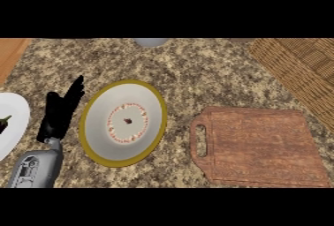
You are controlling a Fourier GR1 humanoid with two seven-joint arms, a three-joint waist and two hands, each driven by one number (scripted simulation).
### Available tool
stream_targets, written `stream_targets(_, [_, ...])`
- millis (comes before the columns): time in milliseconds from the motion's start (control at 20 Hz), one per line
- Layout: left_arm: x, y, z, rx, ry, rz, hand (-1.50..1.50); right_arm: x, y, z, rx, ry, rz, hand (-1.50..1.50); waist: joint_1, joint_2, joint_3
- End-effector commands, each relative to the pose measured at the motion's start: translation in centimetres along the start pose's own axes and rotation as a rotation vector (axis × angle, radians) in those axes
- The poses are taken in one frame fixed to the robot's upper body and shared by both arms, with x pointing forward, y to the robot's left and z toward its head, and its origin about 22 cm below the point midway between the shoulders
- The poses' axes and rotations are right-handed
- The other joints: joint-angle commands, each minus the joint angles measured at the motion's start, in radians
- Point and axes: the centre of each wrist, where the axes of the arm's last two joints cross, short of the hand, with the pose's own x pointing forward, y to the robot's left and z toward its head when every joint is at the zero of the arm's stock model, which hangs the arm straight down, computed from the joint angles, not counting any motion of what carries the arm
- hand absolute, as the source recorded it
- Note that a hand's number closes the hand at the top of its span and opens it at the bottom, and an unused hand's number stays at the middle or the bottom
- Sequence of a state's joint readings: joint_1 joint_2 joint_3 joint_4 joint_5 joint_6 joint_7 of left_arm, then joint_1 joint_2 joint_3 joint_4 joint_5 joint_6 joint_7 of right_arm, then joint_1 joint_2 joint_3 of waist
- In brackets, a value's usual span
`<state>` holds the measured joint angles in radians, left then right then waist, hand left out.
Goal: Pick the tomato from the cutting board and place it in the basket
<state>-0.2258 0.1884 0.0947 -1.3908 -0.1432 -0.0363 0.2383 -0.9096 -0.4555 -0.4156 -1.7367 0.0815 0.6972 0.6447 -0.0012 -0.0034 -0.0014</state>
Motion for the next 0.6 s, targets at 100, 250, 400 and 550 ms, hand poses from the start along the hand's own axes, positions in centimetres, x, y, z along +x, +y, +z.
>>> stream_targets(100, [0.0,-0.8,-0.3,-0.007,-0.02,0.002,0.0,1.6,-4.4,-1.7,-0.081,0.109,0.15,1.5,0.015,0.007,0.0])
stream_targets(250, [0.1,-0.2,-1.0,-0.003,-0.02,0.007,0.0,2.0,-6.2,-1.5,-0.084,0.18,0.349,1.5,0.023,0.016,0.0])
stream_targets(400, [-0.2,-0.7,-0.3,-0.016,-0.021,0.016,0.0,-0.7,-6.3,-1.4,-0.053,0.239,0.486,1.5,0.027,0.019,0.001])
stream_targets(550, [-0.1,0.3,0.3,-0.015,-0.013,-0.009,0.0,-3.1,-7.3,-2.5,-0.061,0.299,0.505,1.5,0.03,0.012,0.001])
